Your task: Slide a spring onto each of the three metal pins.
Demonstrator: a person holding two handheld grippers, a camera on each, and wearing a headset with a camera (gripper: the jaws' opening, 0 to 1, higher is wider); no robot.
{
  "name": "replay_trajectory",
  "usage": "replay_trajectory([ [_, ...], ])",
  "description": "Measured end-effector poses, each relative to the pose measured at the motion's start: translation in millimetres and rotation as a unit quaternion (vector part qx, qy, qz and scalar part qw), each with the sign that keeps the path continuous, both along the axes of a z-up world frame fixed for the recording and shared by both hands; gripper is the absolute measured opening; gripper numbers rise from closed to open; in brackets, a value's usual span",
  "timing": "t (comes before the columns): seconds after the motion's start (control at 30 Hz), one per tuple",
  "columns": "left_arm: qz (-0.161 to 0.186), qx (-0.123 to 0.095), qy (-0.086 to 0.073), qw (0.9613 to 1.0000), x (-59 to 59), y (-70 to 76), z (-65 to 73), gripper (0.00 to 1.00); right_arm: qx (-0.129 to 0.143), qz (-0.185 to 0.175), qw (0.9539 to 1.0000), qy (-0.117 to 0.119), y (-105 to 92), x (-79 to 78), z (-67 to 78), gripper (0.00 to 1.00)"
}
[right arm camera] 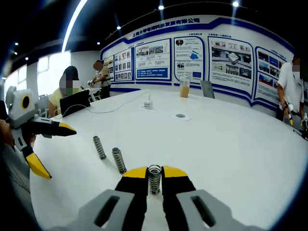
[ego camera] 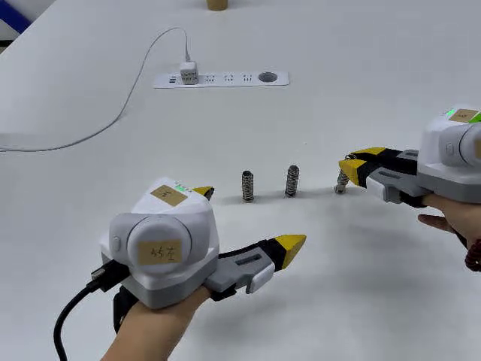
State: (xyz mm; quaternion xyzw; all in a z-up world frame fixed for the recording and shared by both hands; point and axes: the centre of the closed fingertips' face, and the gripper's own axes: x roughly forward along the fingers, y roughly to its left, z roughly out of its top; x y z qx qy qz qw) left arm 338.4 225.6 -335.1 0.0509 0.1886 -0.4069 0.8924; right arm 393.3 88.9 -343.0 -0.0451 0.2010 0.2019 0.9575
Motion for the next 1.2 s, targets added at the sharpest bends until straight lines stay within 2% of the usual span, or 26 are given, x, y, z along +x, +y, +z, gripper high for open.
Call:
replay_trajectory([
  [0.37,0.000,0.004,-0.003,1.0000,0.7,1.1,-0.7,0.83,-0.003,-0.002,0.9999,0.017,0.6,-2.8,-13.0,0.11],
  [0.7,0.006,0.006,0.000,1.0000,3.0,4.6,-0.7,0.82,0.001,-0.004,0.9998,0.021,1.7,-4.7,-12.1,0.12],
  [0.93,0.015,0.008,-0.006,0.9998,7.0,10.1,4.1,0.80,0.007,-0.003,0.9998,0.017,5.0,-9.2,0.5,0.20],
  [1.07,0.020,0.009,-0.007,0.9997,9.0,12.8,7.7,0.80,0.020,-0.016,0.9990,0.036,2.1,-14.4,4.7,0.30],
  [1.2,0.020,0.018,-0.001,0.9996,8.9,15.9,6.1,0.79,0.020,-0.015,0.9991,0.035,0.3,-21.0,10.0,0.34],
])
